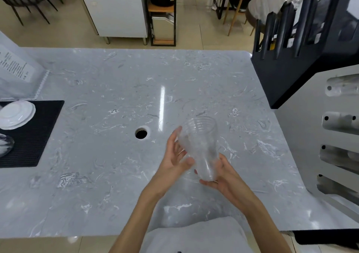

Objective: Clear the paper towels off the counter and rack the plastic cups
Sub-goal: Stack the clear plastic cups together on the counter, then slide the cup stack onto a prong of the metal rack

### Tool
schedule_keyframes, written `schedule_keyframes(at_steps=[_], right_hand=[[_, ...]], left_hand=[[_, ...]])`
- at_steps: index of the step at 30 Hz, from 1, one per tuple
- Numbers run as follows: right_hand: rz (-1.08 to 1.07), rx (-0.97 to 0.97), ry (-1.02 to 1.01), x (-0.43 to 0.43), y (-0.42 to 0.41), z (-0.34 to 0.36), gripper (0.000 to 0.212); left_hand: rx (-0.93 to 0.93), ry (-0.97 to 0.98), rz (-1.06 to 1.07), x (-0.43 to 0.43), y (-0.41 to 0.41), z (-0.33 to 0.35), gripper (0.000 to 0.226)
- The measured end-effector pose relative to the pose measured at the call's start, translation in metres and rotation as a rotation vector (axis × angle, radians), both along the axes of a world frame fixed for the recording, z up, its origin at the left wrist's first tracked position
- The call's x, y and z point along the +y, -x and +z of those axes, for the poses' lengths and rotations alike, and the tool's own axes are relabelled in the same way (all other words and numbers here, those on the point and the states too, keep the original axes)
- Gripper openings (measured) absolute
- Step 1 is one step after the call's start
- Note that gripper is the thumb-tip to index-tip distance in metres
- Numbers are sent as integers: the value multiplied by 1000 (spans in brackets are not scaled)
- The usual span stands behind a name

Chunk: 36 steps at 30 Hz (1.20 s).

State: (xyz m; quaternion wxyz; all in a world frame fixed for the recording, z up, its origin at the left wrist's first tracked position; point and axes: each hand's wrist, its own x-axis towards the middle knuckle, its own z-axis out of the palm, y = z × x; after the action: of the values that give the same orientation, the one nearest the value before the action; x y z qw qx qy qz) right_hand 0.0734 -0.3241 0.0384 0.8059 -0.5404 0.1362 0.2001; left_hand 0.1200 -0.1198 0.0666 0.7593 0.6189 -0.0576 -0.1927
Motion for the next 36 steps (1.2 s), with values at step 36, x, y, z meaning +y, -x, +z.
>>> schedule_keyframes(at_steps=[36], right_hand=[[-326,-366,292,-230,92,70,103]], left_hand=[[14,-105,-186,-216,10,59,58]])
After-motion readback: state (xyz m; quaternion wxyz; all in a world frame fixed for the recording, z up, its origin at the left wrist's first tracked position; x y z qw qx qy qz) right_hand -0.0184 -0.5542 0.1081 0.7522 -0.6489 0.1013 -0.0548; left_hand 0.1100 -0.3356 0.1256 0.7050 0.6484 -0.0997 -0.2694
